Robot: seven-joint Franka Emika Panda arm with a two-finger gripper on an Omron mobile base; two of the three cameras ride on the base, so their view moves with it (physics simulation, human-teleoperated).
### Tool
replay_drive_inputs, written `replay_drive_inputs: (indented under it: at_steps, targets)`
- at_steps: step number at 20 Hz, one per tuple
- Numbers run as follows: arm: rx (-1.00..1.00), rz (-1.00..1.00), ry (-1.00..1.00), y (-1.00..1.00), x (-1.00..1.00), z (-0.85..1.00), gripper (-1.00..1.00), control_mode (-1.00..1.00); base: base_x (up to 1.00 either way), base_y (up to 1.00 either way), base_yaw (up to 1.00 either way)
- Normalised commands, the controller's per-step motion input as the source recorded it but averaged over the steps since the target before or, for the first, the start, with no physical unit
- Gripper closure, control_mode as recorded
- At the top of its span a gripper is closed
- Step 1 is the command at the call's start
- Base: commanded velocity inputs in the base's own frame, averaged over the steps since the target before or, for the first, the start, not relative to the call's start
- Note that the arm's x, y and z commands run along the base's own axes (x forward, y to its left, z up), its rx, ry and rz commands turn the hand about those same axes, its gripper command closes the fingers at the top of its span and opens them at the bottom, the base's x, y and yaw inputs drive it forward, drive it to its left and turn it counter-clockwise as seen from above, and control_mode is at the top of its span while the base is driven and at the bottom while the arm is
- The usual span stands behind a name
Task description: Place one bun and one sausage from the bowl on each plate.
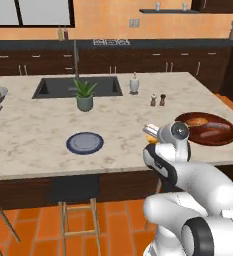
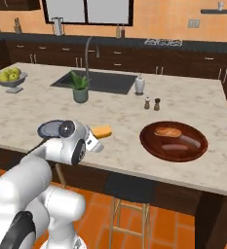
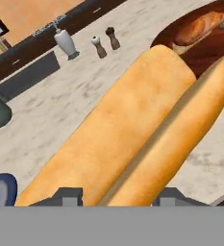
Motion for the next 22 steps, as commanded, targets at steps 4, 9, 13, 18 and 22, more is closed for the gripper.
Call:
replay_drive_inputs:
  at_steps: [4,9,13,18,22]
  targets:
    - [0.0,0.0,0.0,0.0,0.0,0.0,1.0,1.0,0.0,1.0,0.33]
    - [0.0,0.0,0.0,0.0,0.0,0.0,1.0,1.0,0.0,1.0,0.06]
    - [0.0,0.0,0.0,0.0,0.0,0.0,1.0,1.0,0.02,1.0,-0.1]
    - [0.0,0.0,0.0,0.0,0.0,0.0,1.0,1.0,0.17,1.0,-0.22]
    - [0.0,0.0,0.0,0.0,0.0,0.0,1.0,1.0,0.33,1.0,-0.31]
